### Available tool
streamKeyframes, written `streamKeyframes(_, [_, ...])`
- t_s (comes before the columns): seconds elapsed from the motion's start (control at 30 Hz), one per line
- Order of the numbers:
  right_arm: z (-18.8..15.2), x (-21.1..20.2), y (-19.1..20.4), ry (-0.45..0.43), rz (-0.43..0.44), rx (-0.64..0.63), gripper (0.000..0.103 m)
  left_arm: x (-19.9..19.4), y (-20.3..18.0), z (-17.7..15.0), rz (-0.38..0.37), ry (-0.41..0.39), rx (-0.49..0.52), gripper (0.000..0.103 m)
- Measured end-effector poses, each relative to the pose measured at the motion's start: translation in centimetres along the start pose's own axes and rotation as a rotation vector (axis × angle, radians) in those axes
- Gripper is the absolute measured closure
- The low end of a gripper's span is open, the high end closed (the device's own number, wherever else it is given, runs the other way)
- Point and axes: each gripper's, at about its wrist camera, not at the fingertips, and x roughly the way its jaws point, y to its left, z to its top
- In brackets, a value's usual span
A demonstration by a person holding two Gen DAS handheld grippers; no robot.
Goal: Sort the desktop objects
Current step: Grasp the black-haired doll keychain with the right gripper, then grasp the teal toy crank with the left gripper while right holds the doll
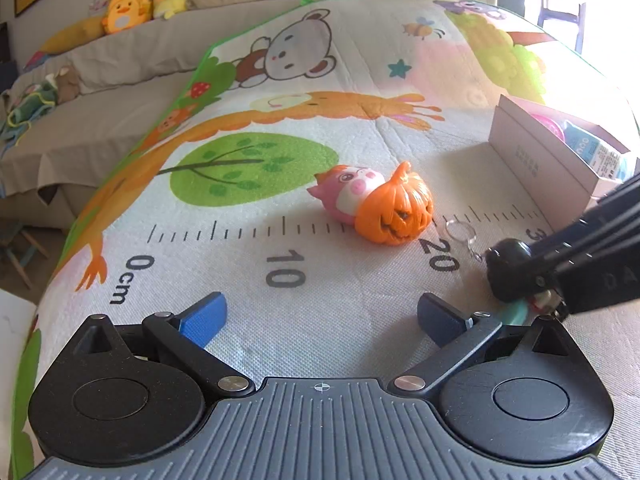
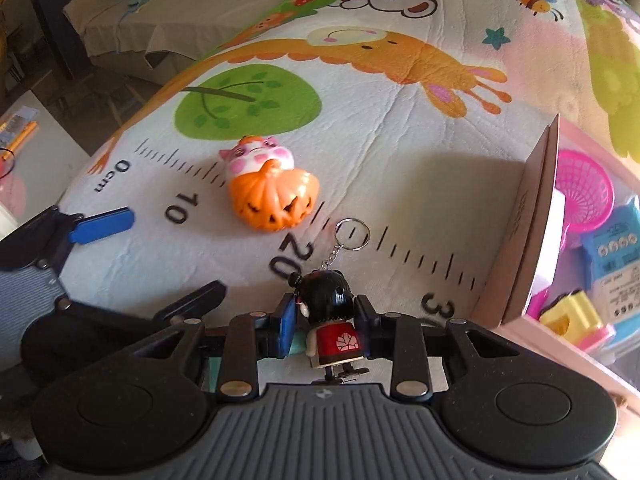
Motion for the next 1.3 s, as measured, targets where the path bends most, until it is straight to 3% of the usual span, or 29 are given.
streamKeyframes(0.1, [-1.7,-1.3,-0.3,-0.043,0.004,0.027,0.073,0.0,0.0,0.0,0.001,0.002,0.002,0.0])
streamKeyframes(0.3, [-3.8,-2.1,-3.6,-0.096,-0.105,0.099,0.073,-0.4,0.3,0.1,0.004,0.006,0.0,0.0])
streamKeyframes(0.37, [-4.8,-2.4,-4.7,-0.102,-0.104,0.131,0.073,-1.0,0.2,-0.1,0.002,0.002,0.01,0.0])
streamKeyframes(0.67, [-10.2,-4.1,-7.4,-0.197,-0.181,0.222,0.074,-3.4,-2.2,-0.1,-0.074,-0.008,0.024,0.0])
streamKeyframes(0.8, [-11.9,-4.6,-8.6,-0.26,-0.198,0.294,0.054,-4.3,-4.5,0.0,-0.12,-0.035,0.061,0.0])
streamKeyframes(0.87, [-12.6,-4.6,-9.1,-0.286,-0.209,0.324,0.049,-4.5,-5.5,-0.2,-0.15,-0.042,0.088,0.0])
streamKeyframes(1.03, [-13.0,-4.3,-8.8,-0.325,-0.197,0.345,0.03,-3.8,-8.2,-1.4,-0.244,0.006,0.192,0.0])
streamKeyframes(1.13, [-12.8,-3.8,-8.0,-0.334,-0.211,0.334,0.019,-3.1,-9.3,-2.3,-0.222,0.023,0.247,0.0])
streamKeyframes(1.3, [-12.7,-3.1,-6.2,-0.334,-0.252,0.261,0.016,-2.8,-8.8,-2.4,-0.152,-0.005,0.262,0.0])
